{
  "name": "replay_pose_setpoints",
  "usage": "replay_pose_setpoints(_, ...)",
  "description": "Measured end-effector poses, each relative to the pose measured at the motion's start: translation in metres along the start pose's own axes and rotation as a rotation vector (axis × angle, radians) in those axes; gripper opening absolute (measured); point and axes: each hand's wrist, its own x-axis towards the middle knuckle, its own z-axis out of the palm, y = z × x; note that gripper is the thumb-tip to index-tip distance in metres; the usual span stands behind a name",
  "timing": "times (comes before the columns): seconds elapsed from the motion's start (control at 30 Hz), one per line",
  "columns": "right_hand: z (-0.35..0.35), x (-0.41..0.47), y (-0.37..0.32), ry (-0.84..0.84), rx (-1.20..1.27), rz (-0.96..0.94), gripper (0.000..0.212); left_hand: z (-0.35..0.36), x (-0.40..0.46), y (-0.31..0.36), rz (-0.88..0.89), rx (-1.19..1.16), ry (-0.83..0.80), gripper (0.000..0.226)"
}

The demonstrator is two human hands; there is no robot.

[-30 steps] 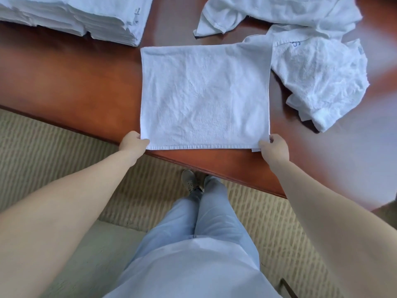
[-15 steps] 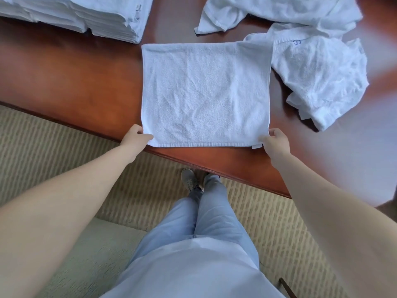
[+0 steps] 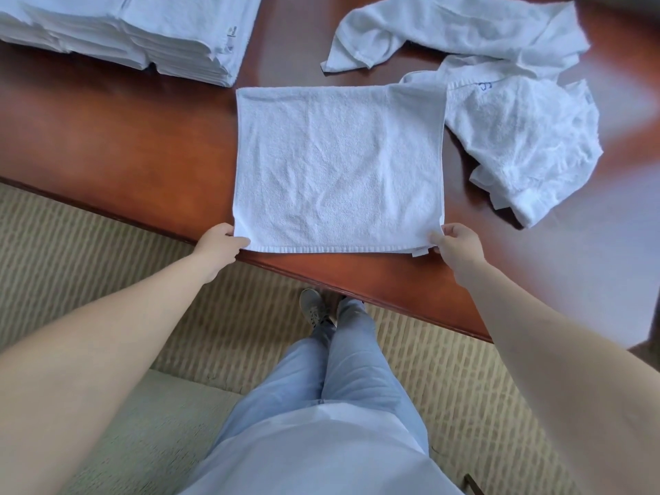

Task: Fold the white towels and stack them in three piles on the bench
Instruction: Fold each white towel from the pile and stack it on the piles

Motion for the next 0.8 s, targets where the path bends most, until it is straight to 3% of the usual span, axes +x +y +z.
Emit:
replay_pose_setpoints(0.27, -0.008, -0.007, -0.001, 0.014, 0.074, 0.108, 0.018, 0.0, -0.015, 0.012, -0.06, -0.188, 0.062, 0.012)
replay_pose_setpoints(0.47, -0.034, -0.037, -0.074, 0.002, 0.205, 0.097, 0.031, -0.038, -0.043, 0.064, -0.14, -0.525, 0.077, 0.006)
replay_pose_setpoints(0.63, -0.065, -0.066, -0.167, -0.009, 0.435, 0.052, 0.012, -0.094, -0.075, 0.137, 0.009, -0.787, 0.035, 0.019)
replay_pose_setpoints(0.73, -0.087, -0.081, -0.24, -0.025, 0.63, -0.089, 0.015, -0.133, -0.094, 0.203, 0.141, -0.978, -0.002, 0.013)
replay_pose_setpoints(0.8, -0.102, -0.094, -0.292, -0.019, 0.721, -0.202, 0.02, -0.162, -0.108, 0.253, 0.262, -1.08, -0.042, 0.02)
